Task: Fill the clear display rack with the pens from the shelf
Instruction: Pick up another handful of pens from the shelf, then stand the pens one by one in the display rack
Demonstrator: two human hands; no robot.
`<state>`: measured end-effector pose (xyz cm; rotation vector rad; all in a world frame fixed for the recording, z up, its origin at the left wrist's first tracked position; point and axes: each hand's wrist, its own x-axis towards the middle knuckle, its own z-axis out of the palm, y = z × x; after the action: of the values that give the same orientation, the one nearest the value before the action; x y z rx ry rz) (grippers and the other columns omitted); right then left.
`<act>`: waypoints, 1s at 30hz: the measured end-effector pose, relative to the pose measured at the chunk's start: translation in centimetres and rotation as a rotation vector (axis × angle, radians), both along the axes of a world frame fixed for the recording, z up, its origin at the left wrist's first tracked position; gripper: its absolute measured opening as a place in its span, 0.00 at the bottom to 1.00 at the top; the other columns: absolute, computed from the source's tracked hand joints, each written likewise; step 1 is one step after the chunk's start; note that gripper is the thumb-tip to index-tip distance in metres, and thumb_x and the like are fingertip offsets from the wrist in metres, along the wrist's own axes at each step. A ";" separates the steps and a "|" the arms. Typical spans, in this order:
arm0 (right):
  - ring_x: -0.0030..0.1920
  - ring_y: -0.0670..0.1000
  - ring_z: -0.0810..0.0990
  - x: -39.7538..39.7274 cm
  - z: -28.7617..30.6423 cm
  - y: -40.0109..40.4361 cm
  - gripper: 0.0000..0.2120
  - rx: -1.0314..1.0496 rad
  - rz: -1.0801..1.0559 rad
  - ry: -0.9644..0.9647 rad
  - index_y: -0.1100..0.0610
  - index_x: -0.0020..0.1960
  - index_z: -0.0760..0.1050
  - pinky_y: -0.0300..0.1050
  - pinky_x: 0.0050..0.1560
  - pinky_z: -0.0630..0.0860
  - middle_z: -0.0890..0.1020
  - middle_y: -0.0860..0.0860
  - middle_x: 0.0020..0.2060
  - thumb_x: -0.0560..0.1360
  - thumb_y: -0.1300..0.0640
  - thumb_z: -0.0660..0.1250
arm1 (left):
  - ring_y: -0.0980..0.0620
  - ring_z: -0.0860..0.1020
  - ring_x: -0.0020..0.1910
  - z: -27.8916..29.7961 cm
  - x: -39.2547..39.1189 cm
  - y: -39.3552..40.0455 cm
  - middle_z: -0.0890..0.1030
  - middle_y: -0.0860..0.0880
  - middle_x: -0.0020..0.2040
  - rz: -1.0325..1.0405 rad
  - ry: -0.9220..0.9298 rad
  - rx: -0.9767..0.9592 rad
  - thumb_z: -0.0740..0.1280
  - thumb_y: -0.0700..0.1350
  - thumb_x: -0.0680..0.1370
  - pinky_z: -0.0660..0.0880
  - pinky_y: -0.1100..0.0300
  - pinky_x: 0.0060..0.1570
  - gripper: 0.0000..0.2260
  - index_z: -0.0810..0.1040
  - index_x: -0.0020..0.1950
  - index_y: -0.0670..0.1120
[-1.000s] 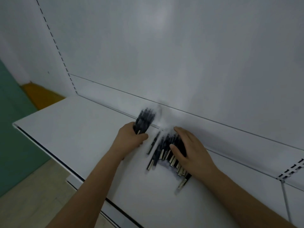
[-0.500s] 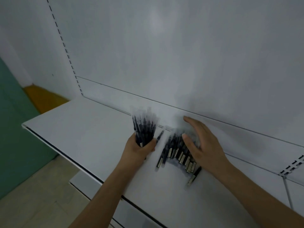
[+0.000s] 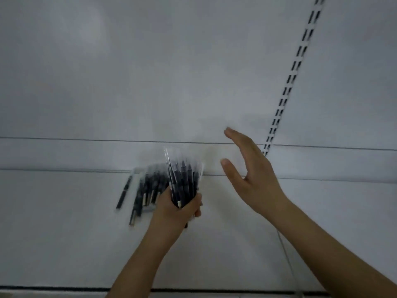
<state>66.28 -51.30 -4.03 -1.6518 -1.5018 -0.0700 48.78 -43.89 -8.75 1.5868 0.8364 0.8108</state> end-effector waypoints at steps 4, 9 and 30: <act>0.74 0.39 0.61 4.5 0.8 -6.2 0.27 -0.004 -0.133 -0.035 0.50 0.77 0.61 0.29 0.72 0.55 0.65 0.43 0.74 0.80 0.43 0.58 | 0.47 0.81 0.33 -0.1 5.1 -4.9 0.83 0.46 0.33 -0.118 0.059 0.009 0.71 0.44 0.76 0.78 0.43 0.34 0.06 0.80 0.43 0.41; 0.74 0.37 0.59 11.7 0.7 -17.3 0.26 -0.021 -0.296 0.000 0.46 0.77 0.60 0.30 0.71 0.55 0.63 0.39 0.75 0.80 0.41 0.57 | 0.47 0.82 0.34 -0.1 13.1 -13.0 0.83 0.46 0.34 -0.222 0.075 -0.012 0.72 0.43 0.75 0.78 0.39 0.39 0.05 0.80 0.44 0.42; 0.71 0.42 0.66 37.8 -1.0 -45.7 0.29 -0.070 -0.551 0.078 0.47 0.76 0.61 0.40 0.68 0.66 0.67 0.43 0.73 0.79 0.35 0.54 | 0.54 0.73 0.25 -0.2 44.1 -38.2 0.80 0.43 0.31 -0.551 0.147 0.063 0.72 0.49 0.75 0.71 0.62 0.26 0.10 0.76 0.43 0.43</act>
<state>104.05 -96.98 -5.02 -2.0592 -0.9656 -0.2510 92.90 -82.09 -8.96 1.8305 0.4368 0.3298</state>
